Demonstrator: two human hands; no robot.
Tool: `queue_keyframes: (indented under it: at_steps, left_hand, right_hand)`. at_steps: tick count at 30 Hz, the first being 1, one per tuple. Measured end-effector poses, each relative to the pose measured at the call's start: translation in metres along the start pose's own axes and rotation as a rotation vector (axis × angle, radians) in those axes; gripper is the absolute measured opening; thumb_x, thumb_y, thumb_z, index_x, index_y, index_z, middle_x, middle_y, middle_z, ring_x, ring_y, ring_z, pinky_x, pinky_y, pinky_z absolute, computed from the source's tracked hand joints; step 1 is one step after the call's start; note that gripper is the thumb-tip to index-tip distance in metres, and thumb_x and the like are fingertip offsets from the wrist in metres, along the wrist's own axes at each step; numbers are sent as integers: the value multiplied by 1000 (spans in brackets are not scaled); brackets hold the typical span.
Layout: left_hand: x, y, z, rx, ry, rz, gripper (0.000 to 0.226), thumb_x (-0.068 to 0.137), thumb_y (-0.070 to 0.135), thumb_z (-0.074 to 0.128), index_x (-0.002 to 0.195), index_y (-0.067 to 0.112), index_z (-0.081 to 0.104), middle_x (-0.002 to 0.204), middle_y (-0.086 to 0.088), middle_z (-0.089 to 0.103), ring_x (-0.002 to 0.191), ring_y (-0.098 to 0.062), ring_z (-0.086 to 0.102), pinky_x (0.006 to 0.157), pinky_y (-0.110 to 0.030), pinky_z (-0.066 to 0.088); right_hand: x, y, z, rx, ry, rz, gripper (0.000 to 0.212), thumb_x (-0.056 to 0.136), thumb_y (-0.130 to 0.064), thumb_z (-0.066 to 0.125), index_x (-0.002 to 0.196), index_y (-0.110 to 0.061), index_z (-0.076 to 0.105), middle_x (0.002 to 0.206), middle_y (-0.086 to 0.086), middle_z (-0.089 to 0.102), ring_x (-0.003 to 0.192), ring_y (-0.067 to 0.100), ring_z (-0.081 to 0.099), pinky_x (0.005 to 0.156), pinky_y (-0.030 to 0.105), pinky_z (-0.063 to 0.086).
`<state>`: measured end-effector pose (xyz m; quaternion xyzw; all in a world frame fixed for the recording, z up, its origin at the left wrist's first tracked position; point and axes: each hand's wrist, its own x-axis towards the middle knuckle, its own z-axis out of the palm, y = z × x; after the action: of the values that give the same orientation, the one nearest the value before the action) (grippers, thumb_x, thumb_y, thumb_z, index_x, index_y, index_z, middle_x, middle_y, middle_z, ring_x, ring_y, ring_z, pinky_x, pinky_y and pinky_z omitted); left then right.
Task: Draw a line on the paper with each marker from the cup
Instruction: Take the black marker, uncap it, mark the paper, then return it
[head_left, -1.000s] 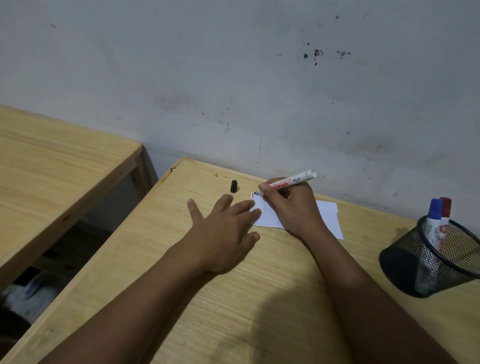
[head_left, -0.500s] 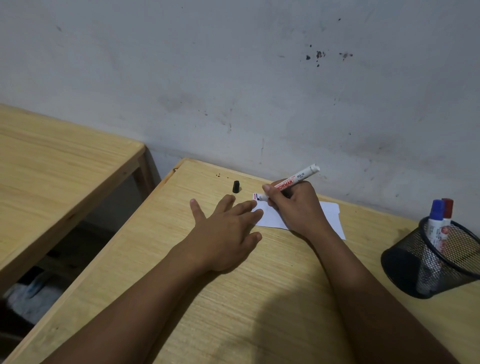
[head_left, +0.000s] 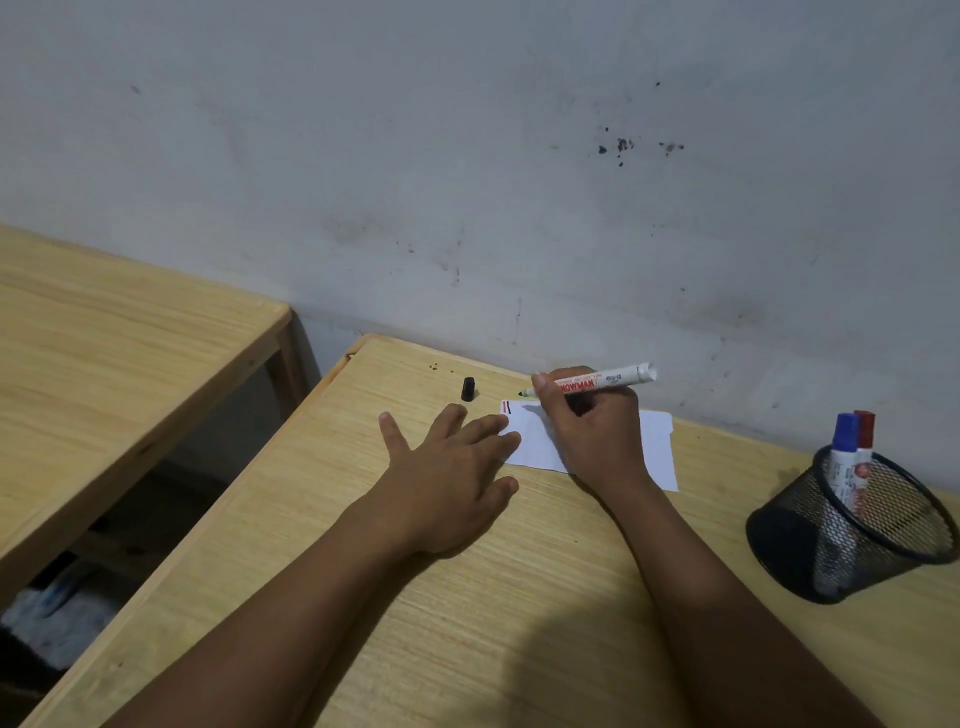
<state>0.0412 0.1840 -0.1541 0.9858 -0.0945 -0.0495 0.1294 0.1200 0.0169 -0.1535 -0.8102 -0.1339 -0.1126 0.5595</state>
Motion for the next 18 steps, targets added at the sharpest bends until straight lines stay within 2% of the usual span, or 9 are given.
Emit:
queue_keyframes:
  at_steps: [5, 8, 10, 13, 15, 18]
  left_hand:
    - [-4, -1, 2, -83, 136, 18, 50, 95, 54, 42, 142, 39, 41, 160, 16, 29, 150, -15, 11, 107, -80, -4]
    - [-9, 0, 4, -225, 265, -11, 47, 90, 54, 52, 135, 40, 50, 154, 18, 37, 144, -8, 26, 110, -75, 1]
    - [-8, -4, 6, -355, 399, -37, 37, 89, 49, 56, 125, 39, 56, 145, 17, 46, 133, -6, 42, 112, -71, 14]
    - [1, -13, 2, -536, 615, -112, 21, 89, 34, 59, 109, 39, 58, 121, 19, 56, 106, -8, 59, 100, -56, 43]
    - [11, -19, -5, -567, 635, -202, 30, 90, 27, 59, 118, 37, 58, 121, 16, 59, 103, -11, 62, 98, -46, 44]
    - [24, -19, -14, -402, 486, -294, 42, 93, 33, 55, 134, 40, 52, 131, 11, 59, 115, -13, 57, 96, -41, 29]
  right_hand:
    - [-11, -6, -1, -108, 10, -127, 11, 93, -27, 69, 89, -18, 71, 80, -14, 70, 82, -3, 68, 62, 12, 54]
    - [-13, -18, -3, -26, 69, -99, 13, 92, -25, 72, 80, -20, 70, 74, -10, 71, 75, 6, 68, 66, 18, 53]
    - [-15, -27, -4, 51, 90, -45, 13, 90, -24, 73, 78, -22, 71, 76, -9, 72, 72, 5, 68, 67, 21, 52]
    - [-19, -41, -10, 132, 129, 4, 14, 89, -23, 75, 76, -18, 72, 72, -1, 73, 67, 7, 66, 66, 25, 51]
    - [-23, -51, -16, 152, 149, -11, 16, 89, -20, 75, 74, -19, 72, 70, 4, 72, 64, 6, 64, 62, 21, 49]
    - [-29, -63, -27, 146, 152, -47, 16, 90, -18, 74, 74, -19, 71, 69, 5, 72, 61, 4, 62, 59, 16, 47]
